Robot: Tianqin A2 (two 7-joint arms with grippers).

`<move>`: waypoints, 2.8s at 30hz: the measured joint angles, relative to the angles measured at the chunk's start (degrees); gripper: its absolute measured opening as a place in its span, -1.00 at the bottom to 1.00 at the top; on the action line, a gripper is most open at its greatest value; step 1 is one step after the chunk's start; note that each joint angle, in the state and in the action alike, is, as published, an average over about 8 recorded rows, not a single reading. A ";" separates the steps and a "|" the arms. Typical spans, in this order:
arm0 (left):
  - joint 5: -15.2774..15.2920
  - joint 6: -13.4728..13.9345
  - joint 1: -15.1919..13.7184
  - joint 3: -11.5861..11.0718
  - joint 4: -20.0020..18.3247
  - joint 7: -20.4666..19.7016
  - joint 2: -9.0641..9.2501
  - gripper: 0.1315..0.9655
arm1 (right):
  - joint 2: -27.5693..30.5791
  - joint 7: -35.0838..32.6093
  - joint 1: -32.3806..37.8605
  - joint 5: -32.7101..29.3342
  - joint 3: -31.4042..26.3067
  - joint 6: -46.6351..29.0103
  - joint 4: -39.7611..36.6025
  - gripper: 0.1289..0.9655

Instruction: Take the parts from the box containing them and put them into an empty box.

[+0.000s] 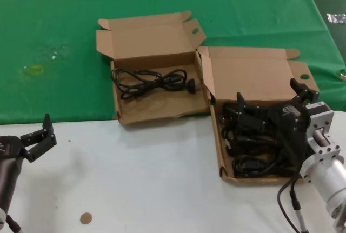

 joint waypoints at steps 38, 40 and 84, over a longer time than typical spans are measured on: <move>0.00 0.00 0.00 0.00 0.00 0.01 0.00 1.00 | 0.00 0.00 0.00 0.00 0.00 0.00 0.00 1.00; 0.00 0.00 0.00 0.00 0.00 0.01 0.00 1.00 | 0.00 0.00 0.00 0.00 0.00 0.00 0.00 1.00; 0.00 0.00 0.00 0.00 0.00 0.00 0.00 1.00 | 0.00 0.00 0.00 0.00 0.00 0.00 0.00 1.00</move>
